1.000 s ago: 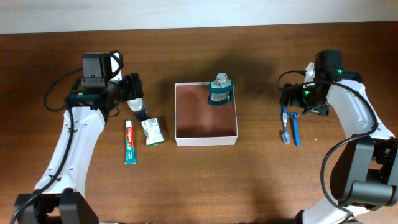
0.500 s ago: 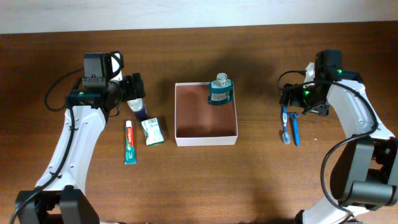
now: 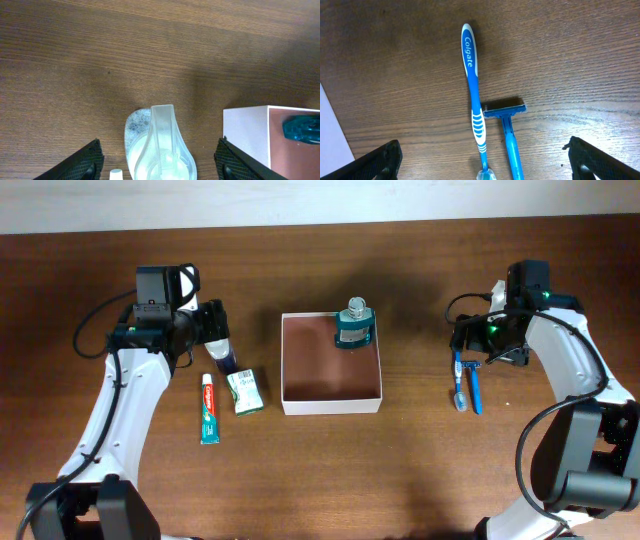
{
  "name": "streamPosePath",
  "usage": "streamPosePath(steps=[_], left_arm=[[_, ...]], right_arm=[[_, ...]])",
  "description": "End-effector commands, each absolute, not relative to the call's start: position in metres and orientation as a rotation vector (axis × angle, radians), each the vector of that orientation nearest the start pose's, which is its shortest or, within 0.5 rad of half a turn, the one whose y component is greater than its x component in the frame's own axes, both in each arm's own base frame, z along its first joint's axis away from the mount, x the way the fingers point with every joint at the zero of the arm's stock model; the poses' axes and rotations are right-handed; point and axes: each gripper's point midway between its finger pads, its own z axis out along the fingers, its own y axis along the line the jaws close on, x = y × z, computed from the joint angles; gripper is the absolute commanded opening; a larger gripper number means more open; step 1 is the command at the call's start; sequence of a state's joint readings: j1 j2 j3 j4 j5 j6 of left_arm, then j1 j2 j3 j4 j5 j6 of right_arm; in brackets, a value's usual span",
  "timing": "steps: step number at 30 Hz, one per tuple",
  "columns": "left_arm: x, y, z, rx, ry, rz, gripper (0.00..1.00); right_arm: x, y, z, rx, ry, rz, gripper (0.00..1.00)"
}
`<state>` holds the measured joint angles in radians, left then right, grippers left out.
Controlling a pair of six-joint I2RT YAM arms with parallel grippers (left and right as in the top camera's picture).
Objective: Pack container
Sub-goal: 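Close the left gripper on the soap bottle's pump head and lift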
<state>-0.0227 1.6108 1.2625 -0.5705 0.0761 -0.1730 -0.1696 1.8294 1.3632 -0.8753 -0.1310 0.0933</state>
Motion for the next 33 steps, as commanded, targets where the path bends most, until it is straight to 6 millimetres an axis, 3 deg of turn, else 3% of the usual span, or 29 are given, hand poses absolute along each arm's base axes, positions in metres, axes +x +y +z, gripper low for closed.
streamPosePath(steps=[1,12,19,26,30,33], left_arm=[[0.433,-0.021,0.155,-0.146,2.493,-0.128,0.7],[0.432,-0.032,0.156,-0.101,2.476,0.068,0.69],[0.432,-0.031,0.156,-0.102,2.477,0.071,0.69],[0.435,-0.032,0.135,-0.098,2.523,0.083,0.68],[0.437,-0.032,0.137,-0.099,2.509,0.079,0.5],[0.439,-0.031,0.139,-0.103,2.499,0.086,0.47]], right_arm=[[0.391,-0.046,0.086,0.343,2.849,0.164,0.99],[0.391,-0.046,0.086,0.342,2.849,0.164,0.99],[0.391,-0.046,0.086,0.342,2.849,0.164,0.99],[0.391,-0.046,0.086,0.342,2.849,0.164,0.99],[0.391,-0.046,0.086,0.342,2.849,0.164,0.99],[0.391,-0.046,0.086,0.342,2.849,0.164,0.98]])
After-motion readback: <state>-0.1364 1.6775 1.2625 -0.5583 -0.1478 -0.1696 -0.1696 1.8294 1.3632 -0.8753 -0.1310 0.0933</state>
